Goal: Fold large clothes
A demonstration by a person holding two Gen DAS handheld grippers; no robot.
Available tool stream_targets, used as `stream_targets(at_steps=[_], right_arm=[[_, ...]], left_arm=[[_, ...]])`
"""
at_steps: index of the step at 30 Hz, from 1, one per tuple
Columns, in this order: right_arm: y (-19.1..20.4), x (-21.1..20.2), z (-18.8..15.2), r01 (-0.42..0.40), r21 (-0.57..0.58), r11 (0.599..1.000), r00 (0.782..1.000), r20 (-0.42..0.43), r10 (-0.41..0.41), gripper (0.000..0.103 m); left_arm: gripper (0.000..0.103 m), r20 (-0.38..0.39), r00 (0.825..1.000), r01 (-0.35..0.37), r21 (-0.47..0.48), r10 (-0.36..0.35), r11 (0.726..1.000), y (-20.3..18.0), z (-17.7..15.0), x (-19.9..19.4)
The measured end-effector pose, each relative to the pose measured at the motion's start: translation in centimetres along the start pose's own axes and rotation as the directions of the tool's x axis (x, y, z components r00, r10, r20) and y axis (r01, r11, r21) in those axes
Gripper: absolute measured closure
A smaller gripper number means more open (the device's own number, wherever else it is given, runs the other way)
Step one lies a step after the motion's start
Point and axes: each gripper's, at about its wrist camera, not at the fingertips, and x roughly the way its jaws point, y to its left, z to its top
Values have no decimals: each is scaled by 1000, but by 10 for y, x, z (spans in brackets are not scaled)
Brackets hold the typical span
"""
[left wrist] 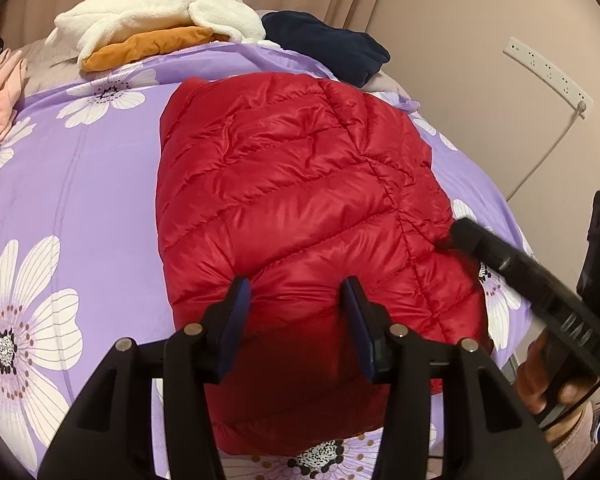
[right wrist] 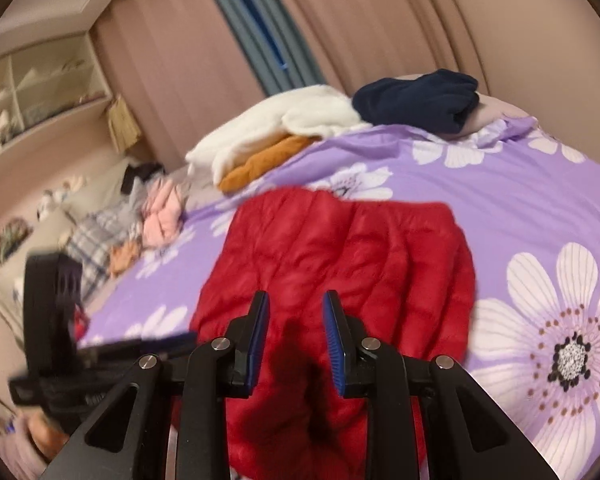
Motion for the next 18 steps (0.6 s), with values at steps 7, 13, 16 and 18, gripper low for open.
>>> stream_targets(at_steps=[7, 13, 16, 18], right_arm=[[-6, 25, -22, 77, -37, 996, 995, -65, -79, 77], [-20, 32, -32, 45, 52, 998, 997, -67, -41, 77], [-20, 30, -33, 41, 58, 997, 997, -71, -37, 77], [-17, 26, -29, 45, 64, 997, 996, -86, -40, 77]], left_arm=[[55, -2, 1000, -9, 20, 9, 1000, -3, -3, 6], [55, -7, 1000, -9, 21, 9, 1000, -2, -4, 9], [54, -8, 1000, -17, 30, 17, 999, -3, -4, 9], [54, -5, 1000, -26, 35, 26, 999, -5, -4, 8]])
